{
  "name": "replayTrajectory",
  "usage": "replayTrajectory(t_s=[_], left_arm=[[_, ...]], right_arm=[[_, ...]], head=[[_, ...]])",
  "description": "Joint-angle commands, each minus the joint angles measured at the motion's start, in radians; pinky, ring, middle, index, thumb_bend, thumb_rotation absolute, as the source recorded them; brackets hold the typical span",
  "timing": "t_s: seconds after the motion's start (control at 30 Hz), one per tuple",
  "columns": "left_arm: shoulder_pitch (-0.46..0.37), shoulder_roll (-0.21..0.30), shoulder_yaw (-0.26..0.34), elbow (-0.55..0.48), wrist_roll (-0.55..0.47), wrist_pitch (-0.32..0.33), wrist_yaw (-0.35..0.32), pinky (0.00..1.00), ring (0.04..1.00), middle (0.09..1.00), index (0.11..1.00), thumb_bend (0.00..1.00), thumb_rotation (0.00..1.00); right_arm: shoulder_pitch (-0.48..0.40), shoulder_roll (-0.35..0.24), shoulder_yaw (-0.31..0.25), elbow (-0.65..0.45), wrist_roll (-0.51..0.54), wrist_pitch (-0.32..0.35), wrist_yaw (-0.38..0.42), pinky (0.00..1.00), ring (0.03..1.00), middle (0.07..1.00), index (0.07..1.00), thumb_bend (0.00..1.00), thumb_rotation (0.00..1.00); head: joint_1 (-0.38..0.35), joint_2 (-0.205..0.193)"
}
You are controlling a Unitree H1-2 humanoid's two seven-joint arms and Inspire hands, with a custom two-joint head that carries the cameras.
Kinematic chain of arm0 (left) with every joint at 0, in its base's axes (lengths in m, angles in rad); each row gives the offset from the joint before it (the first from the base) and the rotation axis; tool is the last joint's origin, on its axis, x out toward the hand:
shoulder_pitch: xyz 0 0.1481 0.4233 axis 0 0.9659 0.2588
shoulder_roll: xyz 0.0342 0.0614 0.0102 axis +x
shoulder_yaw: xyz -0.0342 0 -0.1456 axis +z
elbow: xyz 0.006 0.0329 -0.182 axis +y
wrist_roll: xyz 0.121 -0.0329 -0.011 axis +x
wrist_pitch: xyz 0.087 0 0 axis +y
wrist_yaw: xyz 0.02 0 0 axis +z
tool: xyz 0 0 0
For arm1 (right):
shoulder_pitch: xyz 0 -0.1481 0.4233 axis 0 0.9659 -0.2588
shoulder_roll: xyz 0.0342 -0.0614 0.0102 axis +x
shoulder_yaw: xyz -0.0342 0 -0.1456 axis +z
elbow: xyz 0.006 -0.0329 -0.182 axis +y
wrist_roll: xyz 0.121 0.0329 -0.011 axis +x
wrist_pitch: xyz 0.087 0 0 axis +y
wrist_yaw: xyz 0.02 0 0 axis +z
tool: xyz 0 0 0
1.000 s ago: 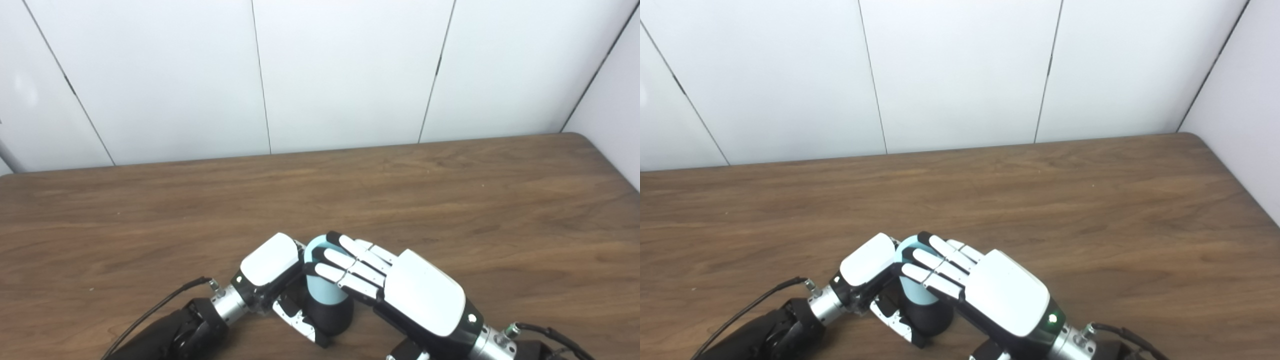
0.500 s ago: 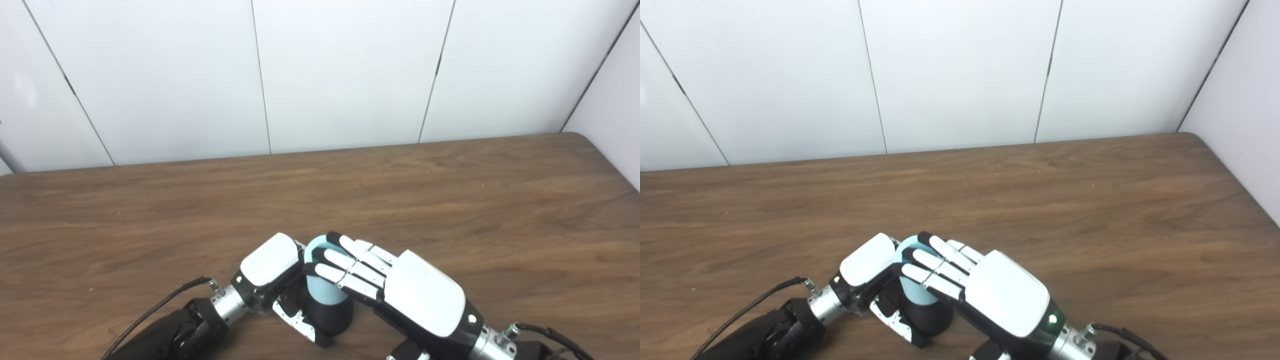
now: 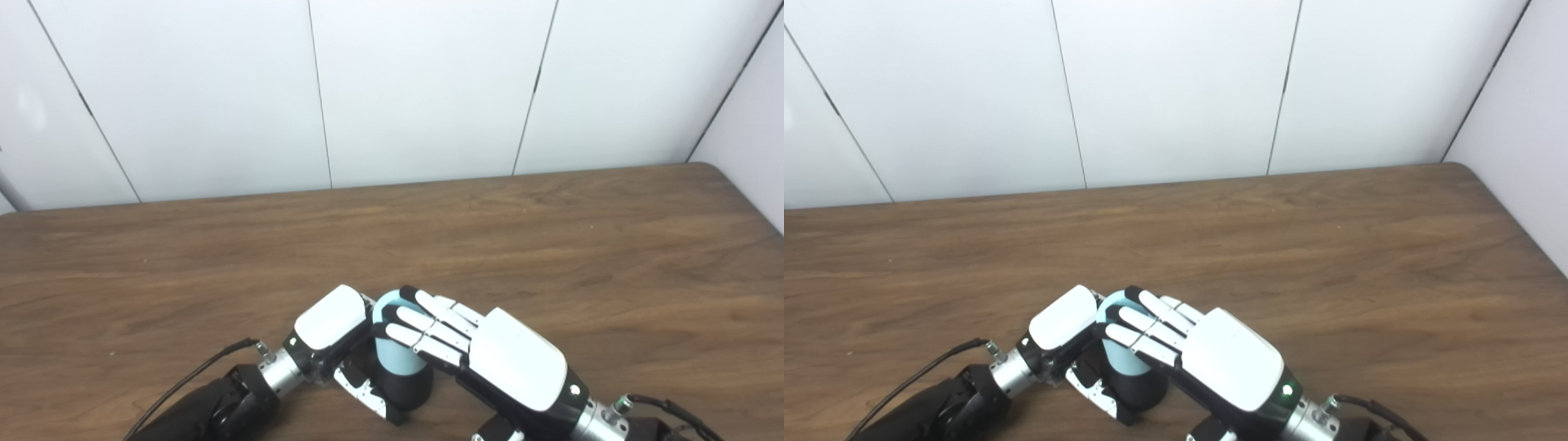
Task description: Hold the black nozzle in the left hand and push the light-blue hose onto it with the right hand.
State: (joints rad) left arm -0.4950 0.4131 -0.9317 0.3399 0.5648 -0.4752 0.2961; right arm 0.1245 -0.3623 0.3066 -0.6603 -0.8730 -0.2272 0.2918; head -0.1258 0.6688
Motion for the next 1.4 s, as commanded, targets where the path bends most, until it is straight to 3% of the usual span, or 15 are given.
replayTrajectory(t_s=[0.0,0.43,0.57,0.67,0.83,0.97,1.03,1.2,1.37], left_arm=[[0.186,-0.057,-0.114,0.140,0.010,0.005,-0.052,0.42,0.510,0.493,0.479,0.52,0.00],[0.184,-0.057,-0.116,0.142,0.010,0.005,-0.051,0.41,0.507,0.493,0.478,0.52,0.00],[0.182,-0.059,-0.120,0.151,0.007,0.005,-0.045,0.41,0.505,0.492,0.478,0.52,0.00],[0.181,-0.060,-0.119,0.155,0.011,0.005,-0.048,0.42,0.511,0.493,0.478,0.52,0.00],[0.176,-0.063,-0.121,0.162,0.011,0.005,-0.050,0.42,0.509,0.492,0.479,0.52,0.00],[0.175,-0.064,-0.118,0.164,0.013,0.005,-0.047,0.42,0.508,0.494,0.478,0.52,0.00],[0.173,-0.064,-0.119,0.169,0.013,0.005,-0.036,0.42,0.505,0.493,0.479,0.52,0.00],[0.169,-0.064,-0.110,0.179,0.006,0.005,-0.016,0.41,0.489,0.494,0.477,0.52,0.00],[0.169,-0.065,-0.071,0.196,0.005,0.005,-0.002,0.39,0.475,0.500,0.473,0.52,0.00]], right_arm=[[0.051,-0.048,0.044,0.077,-0.016,0.028,0.148,0.91,0.939,0.945,0.894,0.87,0.95],[0.035,-0.043,0.035,0.070,-0.004,0.016,0.117,0.91,0.935,0.944,0.896,0.87,0.92],[0.049,-0.007,0.006,0.085,0.018,-0.059,-0.051,0.90,0.965,0.966,0.925,0.87,0.88],[0.037,0.039,-0.021,0.077,0.013,-0.099,-0.171,0.99,0.997,0.997,0.992,0.89,0.89],[-0.004,0.089,-0.072,0.093,0.050,-0.166,-0.290,1.00,1.000,1.000,1.000,0.96,0.90],[-0.025,0.039,-0.035,0.186,0.031,-0.243,-0.608,0.99,1.000,1.000,1.000,0.90,0.93],[-0.036,0.013,-0.014,0.209,0.009,-0.243,-0.700,0.94,0.990,0.992,0.987,0.85,0.94],[-0.045,-0.025,0.022,0.230,0.001,-0.242,-0.800,0.89,0.944,0.950,0.939,0.81,0.94],[-0.047,-0.042,0.039,0.248,0.020,-0.242,-0.867,0.92,0.946,0.952,0.964,0.80,0.93]], head=[[0.000,0.000],[-0.001,0.000],[-0.002,-0.006],[-0.003,-0.007],[-0.003,-0.010],[-0.006,-0.010],[-0.009,-0.011],[-0.008,-0.013],[-0.007,-0.018]])
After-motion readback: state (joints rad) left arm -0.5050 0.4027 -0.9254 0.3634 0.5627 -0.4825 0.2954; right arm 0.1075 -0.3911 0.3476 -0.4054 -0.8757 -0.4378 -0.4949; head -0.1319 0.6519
